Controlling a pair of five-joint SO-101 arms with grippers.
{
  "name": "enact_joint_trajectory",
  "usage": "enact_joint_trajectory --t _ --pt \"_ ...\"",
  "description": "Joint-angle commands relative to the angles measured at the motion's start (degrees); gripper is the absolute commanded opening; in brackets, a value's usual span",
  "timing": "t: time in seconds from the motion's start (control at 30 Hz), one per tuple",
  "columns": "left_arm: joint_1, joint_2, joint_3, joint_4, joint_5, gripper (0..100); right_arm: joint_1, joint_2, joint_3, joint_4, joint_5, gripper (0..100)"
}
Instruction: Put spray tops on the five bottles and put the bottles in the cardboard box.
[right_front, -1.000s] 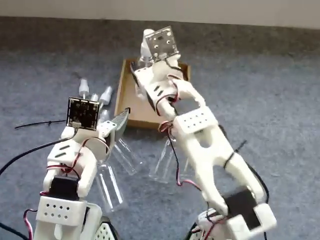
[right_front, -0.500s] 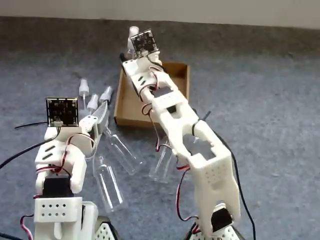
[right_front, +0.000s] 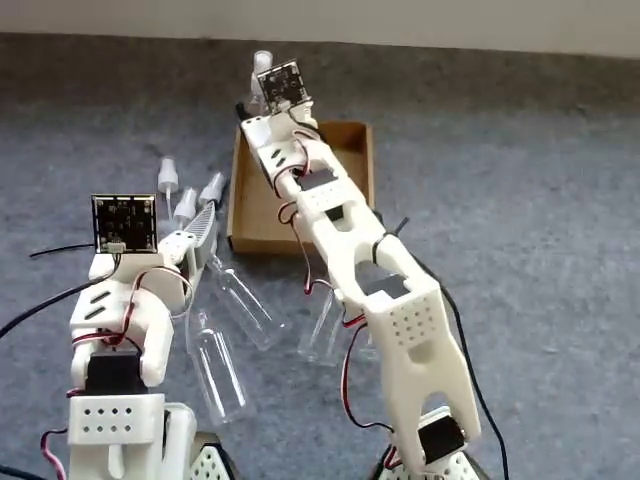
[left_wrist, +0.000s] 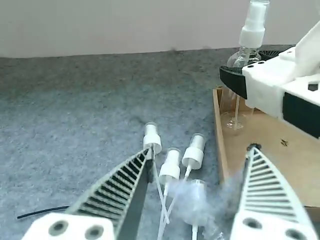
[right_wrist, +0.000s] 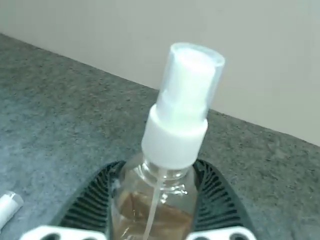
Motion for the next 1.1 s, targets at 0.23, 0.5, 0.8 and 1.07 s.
enact_joint_trajectory --t 0.23,0.5,0.8,1.07 --pt "-0.8 0.3 -0.4 -1.0 0.1 26 0.2 -1.5 -3.7 3.0 6.2 0.7" --pt "-0.8 0.3 -0.4 -1.0 0.1 26 0.1 -1.5 -3.6 3.5 6.2 8.1" --pt "-0.8 0.3 -0.4 -1.0 0.0 26 0.0 -1.9 -1.2 3.5 6.3 12.5" --pt "-0.8 0.3 -0.4 -1.0 -0.1 26 -0.5 -1.9 -1.0 3.6 6.5 23.3"
